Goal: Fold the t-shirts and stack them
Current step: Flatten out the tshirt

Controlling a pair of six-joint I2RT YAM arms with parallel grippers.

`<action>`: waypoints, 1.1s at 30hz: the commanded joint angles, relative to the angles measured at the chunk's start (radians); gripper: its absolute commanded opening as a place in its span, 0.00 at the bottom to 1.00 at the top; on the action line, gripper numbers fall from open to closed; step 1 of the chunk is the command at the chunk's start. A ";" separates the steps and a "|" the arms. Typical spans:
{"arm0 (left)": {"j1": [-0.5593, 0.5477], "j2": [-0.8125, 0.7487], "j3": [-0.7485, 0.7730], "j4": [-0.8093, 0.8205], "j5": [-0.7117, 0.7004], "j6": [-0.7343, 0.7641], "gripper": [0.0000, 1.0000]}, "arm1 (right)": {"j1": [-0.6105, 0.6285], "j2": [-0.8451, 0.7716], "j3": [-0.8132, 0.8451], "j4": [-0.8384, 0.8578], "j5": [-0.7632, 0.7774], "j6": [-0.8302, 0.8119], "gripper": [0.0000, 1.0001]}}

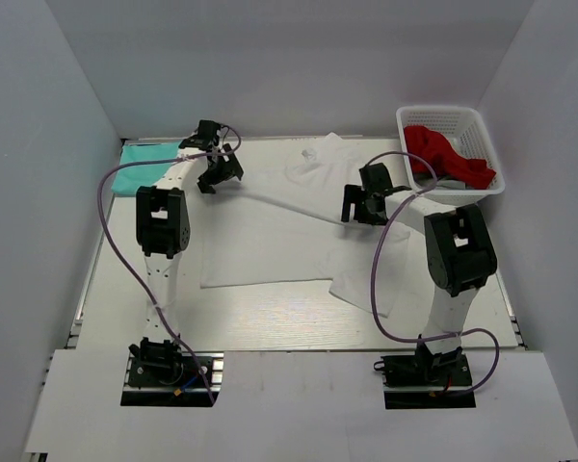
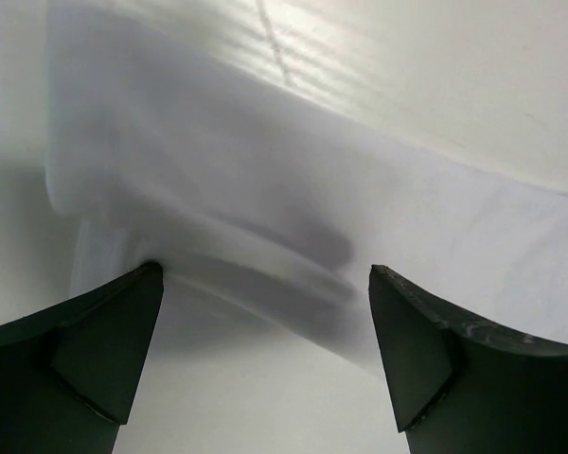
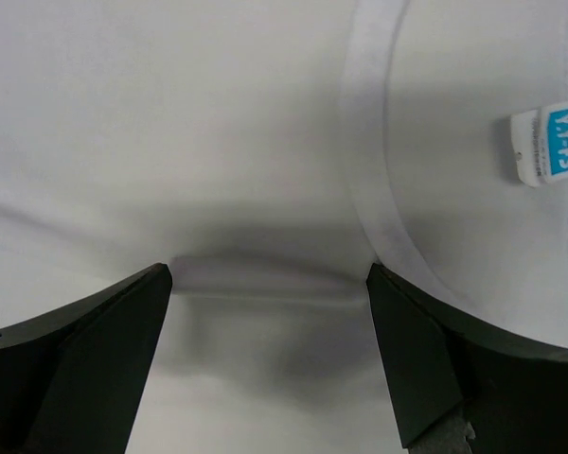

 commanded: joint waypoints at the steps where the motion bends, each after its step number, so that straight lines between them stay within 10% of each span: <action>1: -0.009 0.007 0.038 0.054 0.036 0.111 1.00 | 0.004 -0.014 -0.053 0.010 -0.120 0.005 0.90; 10: -0.029 -0.166 0.006 0.051 0.062 0.153 1.00 | -0.003 -0.081 -0.001 0.118 -0.070 -0.002 0.90; 33: -0.018 -0.492 -0.842 0.254 0.277 0.049 1.00 | -0.091 0.465 0.679 -0.022 -0.039 0.070 0.90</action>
